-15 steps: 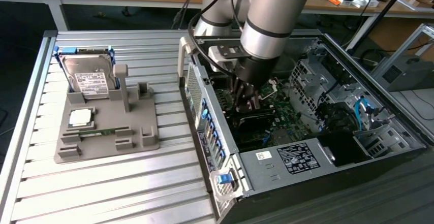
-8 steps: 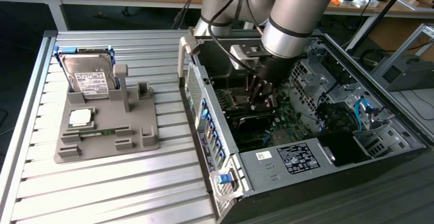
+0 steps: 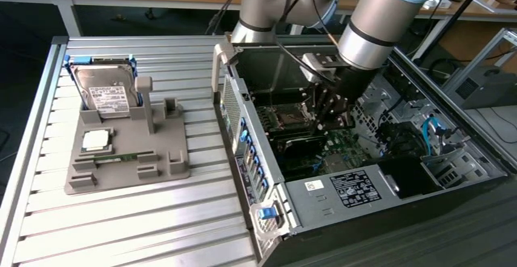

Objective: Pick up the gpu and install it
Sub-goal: 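Press down on the gpu until it lock into place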

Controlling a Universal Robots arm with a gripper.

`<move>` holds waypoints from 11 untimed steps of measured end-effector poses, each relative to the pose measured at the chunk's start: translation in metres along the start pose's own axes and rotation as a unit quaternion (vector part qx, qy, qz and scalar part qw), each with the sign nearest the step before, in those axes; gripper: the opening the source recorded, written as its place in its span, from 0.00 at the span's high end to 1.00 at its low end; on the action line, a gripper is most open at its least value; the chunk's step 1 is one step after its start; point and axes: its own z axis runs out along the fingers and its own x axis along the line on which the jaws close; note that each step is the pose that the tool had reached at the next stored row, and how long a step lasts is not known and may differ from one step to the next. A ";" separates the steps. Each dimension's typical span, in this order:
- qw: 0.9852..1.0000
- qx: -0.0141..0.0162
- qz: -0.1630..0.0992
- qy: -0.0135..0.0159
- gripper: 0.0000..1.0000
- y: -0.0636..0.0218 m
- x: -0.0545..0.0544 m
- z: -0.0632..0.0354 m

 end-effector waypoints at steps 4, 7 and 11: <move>1.000 -0.005 0.000 0.000 0.89 -0.0163 0.001 -0.0009; 1.000 -0.007 0.000 0.000 0.89 -0.0279 0.001 -0.0016; 1.000 -0.008 0.000 0.000 0.89 -0.0330 0.001 -0.0019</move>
